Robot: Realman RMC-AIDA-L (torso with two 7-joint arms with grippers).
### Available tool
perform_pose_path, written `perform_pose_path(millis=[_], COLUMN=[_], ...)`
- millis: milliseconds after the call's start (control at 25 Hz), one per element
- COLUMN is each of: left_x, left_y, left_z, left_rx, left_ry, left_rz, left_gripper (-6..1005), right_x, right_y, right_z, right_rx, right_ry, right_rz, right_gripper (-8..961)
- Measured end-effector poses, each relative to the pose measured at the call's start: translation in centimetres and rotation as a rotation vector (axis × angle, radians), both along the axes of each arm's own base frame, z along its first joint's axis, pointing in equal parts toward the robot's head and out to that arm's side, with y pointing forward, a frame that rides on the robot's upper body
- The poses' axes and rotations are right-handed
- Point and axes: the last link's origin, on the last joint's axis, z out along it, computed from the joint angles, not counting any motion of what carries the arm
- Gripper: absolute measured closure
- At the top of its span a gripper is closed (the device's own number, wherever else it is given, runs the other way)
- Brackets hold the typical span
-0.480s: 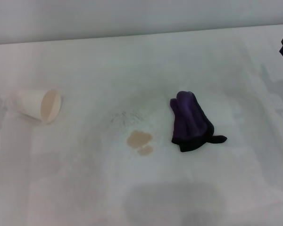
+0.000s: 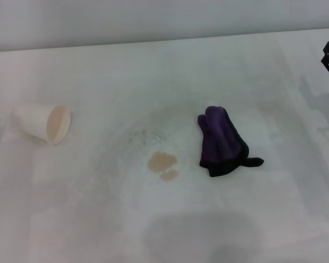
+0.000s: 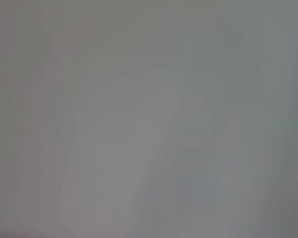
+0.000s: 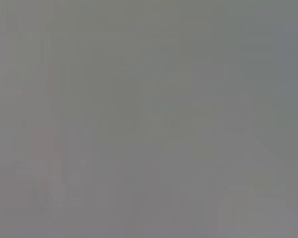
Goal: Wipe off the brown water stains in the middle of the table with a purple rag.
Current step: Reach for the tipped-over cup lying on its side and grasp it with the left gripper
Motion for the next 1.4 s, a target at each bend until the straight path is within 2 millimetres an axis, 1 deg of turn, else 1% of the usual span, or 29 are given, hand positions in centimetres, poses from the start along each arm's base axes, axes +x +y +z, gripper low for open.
perform_pose_path(millis=[320,440,560,640,760,800,840,880,960,1120,1240,1320,1400], left_x=[-0.5,-0.6,-0.7,-1.2,-2.0,-2.0,-2.3,-2.5,-2.3,-1.3,-0.6,-0.2,0.2], left_y=[0.1,0.3,0.3,0.5,0.7,0.7,0.6,0.4,0.2,0.3,0.8,1.3,1.8], left_z=[0.0,0.2,0.9,2.0,4.0,4.0,4.9,7.1,8.2,11.2,12.9,13.7,14.2], left_rx=[-0.014,-0.009,-0.013,-0.048,-0.132,-0.132,-0.153,-0.177,-0.186,-0.266,-0.387,-0.476,-0.581], left_ry=[0.032,-0.003,-0.069,-0.108,-0.154,-0.154,-0.161,-0.139,-0.110,0.020,0.135,0.232,0.365], left_rz=[0.025,0.029,0.007,-0.021,-0.057,-0.057,-0.066,-0.108,-0.143,-0.257,-0.317,-0.340,-0.364], left_gripper=[108,108,107,109,112,112,112,113,113,114,115,116,116], right_x=[-0.3,-0.4,-0.4,-0.5,-0.8,-1.0,-1.1,-1.1,-1.2,-1.2,-1.2,-1.2,-1.1], right_y=[0.2,0.3,0.3,0.4,1.1,1.4,1.6,1.8,2.1,2.2,2.3,2.3,2.3], right_z=[-0.3,-0.3,-0.3,-0.3,-0.4,-0.5,-0.6,-0.6,-0.6,-0.5,-0.4,-0.3,-0.2], right_rx=[-0.007,-0.007,-0.007,-0.007,-0.014,-0.020,-0.026,-0.030,-0.034,-0.033,-0.027,-0.020,-0.014], right_ry=[0.009,0.010,0.011,0.011,0.012,0.012,0.011,0.011,0.009,0.006,0.006,0.009,0.013], right_rz=[0.005,0.007,0.008,0.010,0.015,0.014,0.011,0.010,0.010,0.010,0.009,0.005,0.001], right_gripper=[79,80,80,80,80,80,80,80,80,80,80,80,80])
